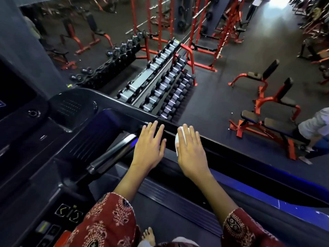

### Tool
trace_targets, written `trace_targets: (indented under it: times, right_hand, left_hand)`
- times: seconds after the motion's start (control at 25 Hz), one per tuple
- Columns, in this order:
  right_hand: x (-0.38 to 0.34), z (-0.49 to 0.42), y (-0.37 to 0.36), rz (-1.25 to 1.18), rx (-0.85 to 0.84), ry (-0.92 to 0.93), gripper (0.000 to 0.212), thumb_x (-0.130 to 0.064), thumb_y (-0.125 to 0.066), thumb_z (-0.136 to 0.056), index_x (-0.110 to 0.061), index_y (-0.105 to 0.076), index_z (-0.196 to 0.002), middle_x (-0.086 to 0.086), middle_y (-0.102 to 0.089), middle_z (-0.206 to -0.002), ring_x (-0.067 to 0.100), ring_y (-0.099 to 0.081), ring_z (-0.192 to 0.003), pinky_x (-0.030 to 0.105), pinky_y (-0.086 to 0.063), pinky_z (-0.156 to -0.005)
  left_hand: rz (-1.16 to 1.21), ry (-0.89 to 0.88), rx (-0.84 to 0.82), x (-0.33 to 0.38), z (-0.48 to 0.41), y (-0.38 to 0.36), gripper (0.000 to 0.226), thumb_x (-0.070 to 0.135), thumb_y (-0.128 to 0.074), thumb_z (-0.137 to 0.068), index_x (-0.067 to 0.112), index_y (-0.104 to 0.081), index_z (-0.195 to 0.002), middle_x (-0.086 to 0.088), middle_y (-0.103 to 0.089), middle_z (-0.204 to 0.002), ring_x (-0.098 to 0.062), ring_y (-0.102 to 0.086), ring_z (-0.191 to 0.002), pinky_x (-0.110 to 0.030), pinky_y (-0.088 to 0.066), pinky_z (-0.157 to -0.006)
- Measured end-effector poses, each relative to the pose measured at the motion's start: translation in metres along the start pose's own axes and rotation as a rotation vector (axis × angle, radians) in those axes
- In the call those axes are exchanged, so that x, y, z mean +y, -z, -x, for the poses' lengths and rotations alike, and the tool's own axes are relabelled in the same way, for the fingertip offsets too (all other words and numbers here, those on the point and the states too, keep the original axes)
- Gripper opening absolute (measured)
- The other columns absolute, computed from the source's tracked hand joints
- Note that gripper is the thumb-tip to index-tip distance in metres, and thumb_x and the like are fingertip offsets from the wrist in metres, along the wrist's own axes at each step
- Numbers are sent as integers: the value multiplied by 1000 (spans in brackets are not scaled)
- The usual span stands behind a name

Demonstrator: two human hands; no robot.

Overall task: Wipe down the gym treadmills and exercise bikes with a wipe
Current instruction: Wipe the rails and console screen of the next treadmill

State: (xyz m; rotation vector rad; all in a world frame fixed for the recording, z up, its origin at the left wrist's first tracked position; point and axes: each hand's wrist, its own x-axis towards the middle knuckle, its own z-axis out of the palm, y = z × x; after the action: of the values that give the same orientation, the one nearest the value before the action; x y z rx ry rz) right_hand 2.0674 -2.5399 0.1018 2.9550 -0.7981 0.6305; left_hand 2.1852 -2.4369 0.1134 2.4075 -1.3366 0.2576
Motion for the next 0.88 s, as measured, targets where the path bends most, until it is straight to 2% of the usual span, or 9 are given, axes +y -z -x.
trace_targets:
  times: [0.04,0.2,0.36,0.44,0.52,0.6,0.68,0.8,0.88]
  right_hand:
    - [-5,-5,-1,-2,-8,40,51,-8,-60,-88,3,-47,-136,23,-47,-141,40,-43,-131,50,-28,-109]
    - [-24,-30,-4,-53,-54,-54,50,-8,-64,-86,5,-50,-132,26,-51,-135,43,-47,-126,53,-34,-107]
    - [-39,-49,-9,-230,-99,213,58,5,-63,-80,9,-45,-134,29,-45,-139,47,-40,-131,52,-25,-110]
    - [-50,-57,-15,-357,-148,327,53,8,-58,-85,8,-43,-136,28,-42,-142,45,-35,-135,55,-26,-113]
    - [-65,-54,-24,-431,-216,464,47,-8,-45,-94,8,-42,-138,28,-39,-144,42,-32,-137,54,-27,-113]
    - [-83,-46,-30,-528,-310,532,59,-30,-34,-95,6,-35,-142,24,-31,-150,36,-21,-143,43,-12,-119]
    - [-96,-43,-29,-644,-364,615,63,-37,-32,-96,0,-27,-147,15,-22,-156,26,-10,-146,32,3,-120]
    - [-100,-47,-33,-696,-311,805,52,-34,-25,-104,-6,-32,-147,10,-30,-154,23,-19,-146,33,-1,-120]
    - [-93,-48,-47,-696,-205,638,56,-35,-15,-105,-2,-40,-142,14,-38,-149,27,-27,-142,40,-10,-120]
  left_hand:
    - [-8,20,-4,-5,2,3,52,32,-36,-91,-1,-58,-125,-24,-55,-130,-41,-54,-118,-52,-37,-103]
    - [-40,92,-29,-19,8,10,55,32,-34,-90,-4,-57,-124,-25,-54,-130,-41,-56,-115,-51,-40,-101]
    - [-108,166,24,-26,20,19,54,30,-35,-87,-3,-60,-121,-26,-58,-124,-39,-59,-111,-51,-41,-100]
    - [-171,212,63,-29,27,30,51,30,-37,-85,-2,-64,-115,-25,-62,-118,-38,-61,-108,-52,-43,-97]
    - [-232,314,91,-35,41,42,49,29,-37,-84,-2,-68,-107,-24,-65,-112,-39,-62,-106,-52,-43,-98]
    - [-309,414,116,-43,60,51,48,29,-38,-84,-2,-70,-100,-24,-66,-108,-40,-62,-105,-51,-38,-101]
    - [-355,510,153,-46,81,59,48,31,-40,-85,-4,-70,-99,-24,-67,-105,-40,-62,-104,-51,-34,-102]
    - [-370,569,213,-43,98,65,49,30,-41,-87,-6,-68,-105,-24,-68,-103,-40,-65,-97,-52,-43,-97]
    - [-387,591,240,-38,102,62,47,27,-41,-88,-6,-67,-108,-24,-67,-106,-38,-65,-96,-51,-46,-95]
